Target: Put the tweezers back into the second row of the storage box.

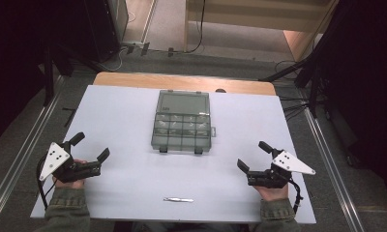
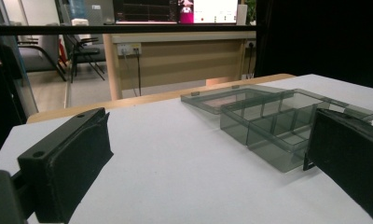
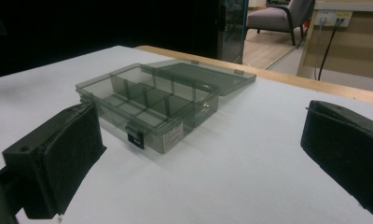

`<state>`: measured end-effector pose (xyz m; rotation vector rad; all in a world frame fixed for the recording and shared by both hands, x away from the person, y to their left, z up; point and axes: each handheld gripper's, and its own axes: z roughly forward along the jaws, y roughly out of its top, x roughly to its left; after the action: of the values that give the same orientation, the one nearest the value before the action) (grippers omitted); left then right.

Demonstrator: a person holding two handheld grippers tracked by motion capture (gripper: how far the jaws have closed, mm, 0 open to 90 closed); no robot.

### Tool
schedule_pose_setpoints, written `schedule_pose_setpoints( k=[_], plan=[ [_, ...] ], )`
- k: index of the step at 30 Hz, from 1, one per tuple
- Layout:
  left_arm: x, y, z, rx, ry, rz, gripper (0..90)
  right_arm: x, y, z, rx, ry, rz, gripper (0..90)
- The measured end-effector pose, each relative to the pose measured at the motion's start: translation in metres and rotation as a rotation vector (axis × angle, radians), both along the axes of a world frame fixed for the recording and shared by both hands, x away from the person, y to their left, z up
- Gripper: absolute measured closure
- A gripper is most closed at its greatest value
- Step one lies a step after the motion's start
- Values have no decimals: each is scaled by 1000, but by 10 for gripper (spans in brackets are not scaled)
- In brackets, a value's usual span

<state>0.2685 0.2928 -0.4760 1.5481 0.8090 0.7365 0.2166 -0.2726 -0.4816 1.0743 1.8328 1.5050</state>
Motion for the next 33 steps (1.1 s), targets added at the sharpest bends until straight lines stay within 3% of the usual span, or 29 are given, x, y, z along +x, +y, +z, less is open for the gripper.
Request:
schedule_pose_setpoints(
  k=[33],
  plan=[
    [0,-1,0,-7,3,-1,0,0,10,-1,-42,36,50,0]
  ],
)
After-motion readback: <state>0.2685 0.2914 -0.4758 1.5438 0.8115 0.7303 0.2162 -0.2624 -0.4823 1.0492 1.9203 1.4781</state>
